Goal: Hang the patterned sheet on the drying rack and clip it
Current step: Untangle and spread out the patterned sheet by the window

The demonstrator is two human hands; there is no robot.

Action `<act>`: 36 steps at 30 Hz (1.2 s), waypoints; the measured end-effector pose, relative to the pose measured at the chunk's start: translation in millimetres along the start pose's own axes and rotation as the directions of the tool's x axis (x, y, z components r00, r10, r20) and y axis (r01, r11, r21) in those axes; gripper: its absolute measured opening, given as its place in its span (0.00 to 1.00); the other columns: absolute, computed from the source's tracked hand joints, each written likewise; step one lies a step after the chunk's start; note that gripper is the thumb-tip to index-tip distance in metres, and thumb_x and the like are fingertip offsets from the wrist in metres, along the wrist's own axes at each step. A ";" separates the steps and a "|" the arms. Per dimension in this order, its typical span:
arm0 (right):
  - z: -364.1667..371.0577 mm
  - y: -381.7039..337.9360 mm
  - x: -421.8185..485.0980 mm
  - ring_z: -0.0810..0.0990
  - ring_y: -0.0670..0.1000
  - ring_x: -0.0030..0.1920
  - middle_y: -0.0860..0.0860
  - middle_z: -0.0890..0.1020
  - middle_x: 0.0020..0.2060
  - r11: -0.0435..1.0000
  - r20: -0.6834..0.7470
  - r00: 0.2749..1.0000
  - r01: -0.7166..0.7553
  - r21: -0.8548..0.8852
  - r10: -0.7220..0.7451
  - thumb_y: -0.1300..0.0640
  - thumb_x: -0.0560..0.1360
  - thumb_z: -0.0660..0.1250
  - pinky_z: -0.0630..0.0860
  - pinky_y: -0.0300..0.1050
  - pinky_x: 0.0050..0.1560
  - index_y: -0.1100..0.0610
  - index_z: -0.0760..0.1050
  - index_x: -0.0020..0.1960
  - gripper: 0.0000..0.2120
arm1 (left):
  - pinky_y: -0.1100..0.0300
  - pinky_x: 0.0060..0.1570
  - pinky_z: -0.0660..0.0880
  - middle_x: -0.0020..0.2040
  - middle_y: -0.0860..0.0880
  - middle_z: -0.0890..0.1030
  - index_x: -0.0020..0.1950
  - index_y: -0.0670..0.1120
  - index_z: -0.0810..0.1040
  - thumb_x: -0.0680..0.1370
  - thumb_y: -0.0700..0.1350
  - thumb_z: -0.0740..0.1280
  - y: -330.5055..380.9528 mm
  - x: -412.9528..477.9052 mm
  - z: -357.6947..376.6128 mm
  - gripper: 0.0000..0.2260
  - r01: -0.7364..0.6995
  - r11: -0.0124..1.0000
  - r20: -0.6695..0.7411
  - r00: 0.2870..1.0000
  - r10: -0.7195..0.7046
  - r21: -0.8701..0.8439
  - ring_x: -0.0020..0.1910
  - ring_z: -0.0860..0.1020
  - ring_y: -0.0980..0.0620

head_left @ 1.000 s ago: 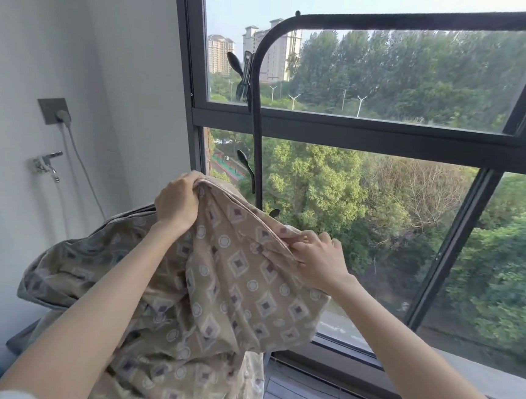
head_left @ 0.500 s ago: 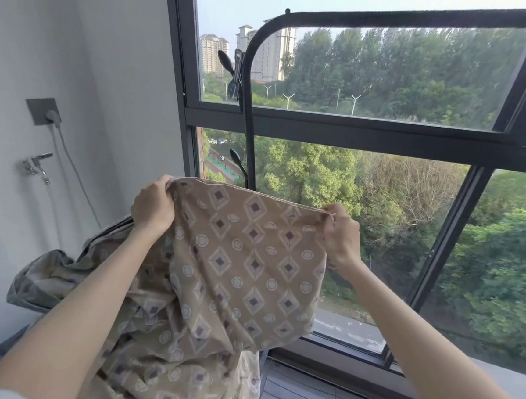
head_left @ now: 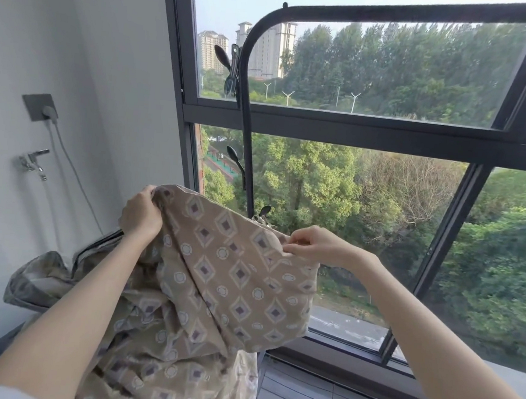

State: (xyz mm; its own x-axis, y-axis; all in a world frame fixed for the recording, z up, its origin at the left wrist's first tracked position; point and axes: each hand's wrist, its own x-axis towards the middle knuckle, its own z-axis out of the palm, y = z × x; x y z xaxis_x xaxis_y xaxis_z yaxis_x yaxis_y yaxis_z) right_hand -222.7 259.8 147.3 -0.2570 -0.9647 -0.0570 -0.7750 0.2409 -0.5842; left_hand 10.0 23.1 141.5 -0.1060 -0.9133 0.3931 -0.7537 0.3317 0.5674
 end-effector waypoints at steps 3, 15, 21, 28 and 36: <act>4.4 4.0 -2.7 0.72 0.46 0.43 0.44 0.78 0.37 0.903 -0.078 0.997 -0.046 -0.428 0.014 0.42 0.80 0.53 0.57 0.51 0.52 0.44 0.79 0.49 0.17 | 0.50 0.45 0.71 0.55 0.39 0.79 0.62 0.49 0.74 0.80 0.39 0.54 2.4 -3.3 1.9 0.15 -0.038 0.999 0.003 0.999 0.038 0.032 0.52 0.77 0.36; -5.8 10.2 -5.4 0.68 0.51 0.43 0.47 0.74 0.35 0.698 -0.649 0.761 -0.459 -0.550 -0.010 0.61 0.77 0.63 0.54 0.48 0.51 0.53 0.68 0.42 0.06 | 0.50 0.49 0.74 0.57 0.41 0.80 0.62 0.49 0.77 0.80 0.37 0.56 3.5 -6.8 -6.4 0.16 -0.073 0.997 -0.017 0.997 0.072 -0.033 0.55 0.77 0.37; 0.8 19.0 0.1 0.72 0.53 0.58 0.48 0.81 0.44 0.652 -0.608 0.783 -0.530 -0.541 0.132 0.47 0.75 0.67 0.51 0.49 0.53 0.50 0.56 0.73 0.32 | 0.52 0.50 0.73 0.57 0.44 0.80 0.57 0.51 0.79 0.78 0.37 0.57 0.3 -6.3 -7.9 0.16 -0.070 0.993 0.002 0.998 0.070 -0.097 0.56 0.76 0.39; 2.0 17.2 -11.0 0.74 0.52 0.48 0.48 0.79 0.37 0.588 -0.587 0.785 -0.574 -0.571 0.196 0.58 0.77 0.62 0.61 0.53 0.64 0.52 0.77 0.43 0.07 | 0.52 0.47 0.72 0.57 0.44 0.80 0.58 0.50 0.79 0.78 0.35 0.56 2.3 -9.9 -7.2 0.17 -0.134 0.991 0.001 0.991 0.134 -0.033 0.54 0.76 0.38; -34.9 17.1 -8.7 0.75 0.52 0.31 0.55 0.81 0.33 0.942 -0.880 0.470 -0.323 -0.093 0.074 0.61 0.79 0.62 0.68 0.43 0.34 0.61 0.79 0.43 0.10 | 0.50 0.47 0.72 0.57 0.44 0.78 0.58 0.48 0.77 0.77 0.36 0.58 -14.7 -7.6 -8.3 0.15 -0.175 0.976 0.046 0.984 0.171 0.127 0.54 0.76 0.39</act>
State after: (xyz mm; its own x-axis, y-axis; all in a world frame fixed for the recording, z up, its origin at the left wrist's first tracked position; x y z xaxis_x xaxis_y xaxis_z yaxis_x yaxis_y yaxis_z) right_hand -253.8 276.0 166.0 -0.6860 -0.3420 0.6422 -0.7006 0.5487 -0.4562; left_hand 27.2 27.1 136.2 -0.2630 -0.8531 0.4505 -0.7997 0.4540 0.3929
